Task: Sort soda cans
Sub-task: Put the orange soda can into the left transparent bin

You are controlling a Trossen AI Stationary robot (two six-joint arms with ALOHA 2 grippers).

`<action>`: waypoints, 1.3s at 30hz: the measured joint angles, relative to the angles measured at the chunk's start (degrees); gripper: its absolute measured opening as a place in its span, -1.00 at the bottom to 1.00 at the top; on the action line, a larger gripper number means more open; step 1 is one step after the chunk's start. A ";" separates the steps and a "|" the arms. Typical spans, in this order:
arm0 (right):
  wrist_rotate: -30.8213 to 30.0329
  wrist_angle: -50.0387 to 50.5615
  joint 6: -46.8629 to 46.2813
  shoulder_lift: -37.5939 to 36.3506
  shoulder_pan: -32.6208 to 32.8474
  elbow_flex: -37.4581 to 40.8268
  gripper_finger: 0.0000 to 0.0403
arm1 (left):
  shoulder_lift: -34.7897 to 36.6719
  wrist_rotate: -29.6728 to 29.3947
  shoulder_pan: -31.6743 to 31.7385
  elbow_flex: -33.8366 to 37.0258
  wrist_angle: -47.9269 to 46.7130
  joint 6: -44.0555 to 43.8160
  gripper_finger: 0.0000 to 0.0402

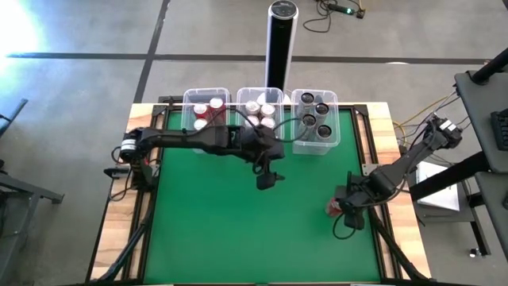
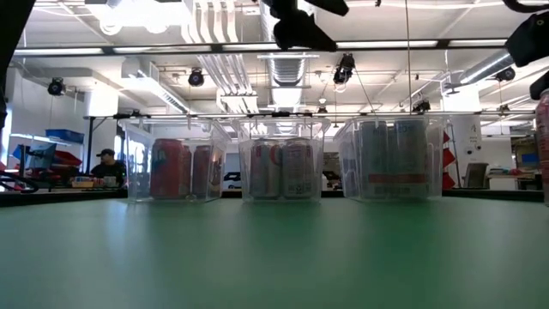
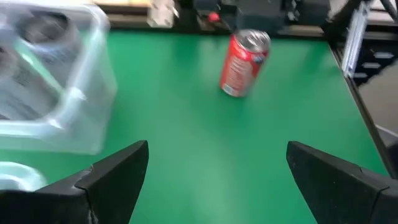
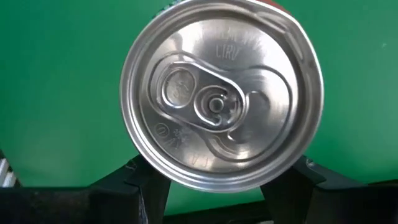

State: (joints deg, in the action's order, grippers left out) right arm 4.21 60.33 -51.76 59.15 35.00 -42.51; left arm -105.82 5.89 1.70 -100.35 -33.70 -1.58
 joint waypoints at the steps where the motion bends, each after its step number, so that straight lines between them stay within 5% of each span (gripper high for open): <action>1: -0.21 -0.13 0.48 0.37 -0.37 -0.02 0.02 | -0.06 0.31 -0.24 0.89 0.63 -0.24 0.82; 20: -4.43 -9.98 14.85 8.93 -8.76 -3.26 0.02 | -1.83 3.82 -1.71 4.70 7.68 -3.73 0.82; 39: -4.24 -25.25 26.48 19.53 -15.47 -5.98 0.02 | 1.01 8.53 -4.97 4.39 -8.49 -10.21 0.82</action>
State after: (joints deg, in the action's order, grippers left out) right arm -0.03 35.07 -25.28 78.68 19.53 -48.49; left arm -104.82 14.41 -3.27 -95.96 -42.19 -11.79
